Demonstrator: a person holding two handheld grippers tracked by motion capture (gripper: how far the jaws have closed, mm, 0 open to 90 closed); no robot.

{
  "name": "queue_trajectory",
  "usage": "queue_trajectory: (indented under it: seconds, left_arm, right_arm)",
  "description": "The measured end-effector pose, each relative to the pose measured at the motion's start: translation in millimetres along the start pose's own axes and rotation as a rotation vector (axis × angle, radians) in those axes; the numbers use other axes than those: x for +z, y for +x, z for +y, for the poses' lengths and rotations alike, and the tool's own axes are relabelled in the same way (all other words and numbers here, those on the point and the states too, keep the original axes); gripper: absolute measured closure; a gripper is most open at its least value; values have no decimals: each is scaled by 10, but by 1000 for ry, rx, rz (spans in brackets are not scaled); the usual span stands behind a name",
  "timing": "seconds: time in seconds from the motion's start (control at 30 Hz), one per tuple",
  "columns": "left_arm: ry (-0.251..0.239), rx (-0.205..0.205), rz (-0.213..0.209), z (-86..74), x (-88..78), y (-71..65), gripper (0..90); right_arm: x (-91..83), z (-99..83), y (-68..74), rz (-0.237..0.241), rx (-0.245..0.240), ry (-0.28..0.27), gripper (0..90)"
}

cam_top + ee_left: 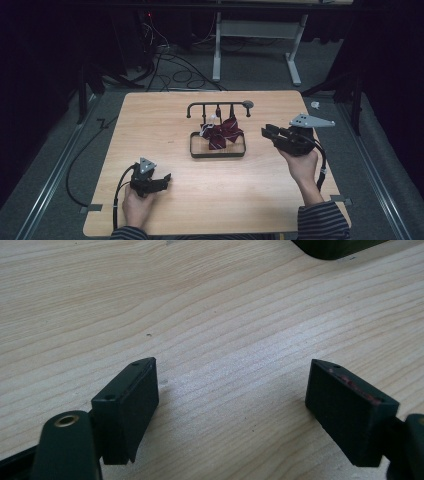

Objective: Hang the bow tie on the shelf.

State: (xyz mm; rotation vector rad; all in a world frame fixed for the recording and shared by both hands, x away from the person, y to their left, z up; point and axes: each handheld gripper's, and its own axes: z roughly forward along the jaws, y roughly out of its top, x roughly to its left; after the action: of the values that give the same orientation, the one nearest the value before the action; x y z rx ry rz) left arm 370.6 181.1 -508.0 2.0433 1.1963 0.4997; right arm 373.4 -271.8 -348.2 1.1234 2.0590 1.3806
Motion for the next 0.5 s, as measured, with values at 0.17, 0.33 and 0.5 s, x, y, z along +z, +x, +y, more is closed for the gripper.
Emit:
queue_trajectory:
  seconds: [0.17,0.33,0.5]
  left_arm:
    - [0,0,0,0,0,0,218]
    - [0,0,0,0,0,0,218]
    - [0,0,0,0,0,0,218]
  right_arm:
    - [-34,-69,-5,5,7,-2,743]
    - [-72,-137,-14,0,19,-2,737]
    - [-89,-205,-26,-4,38,-6,731]
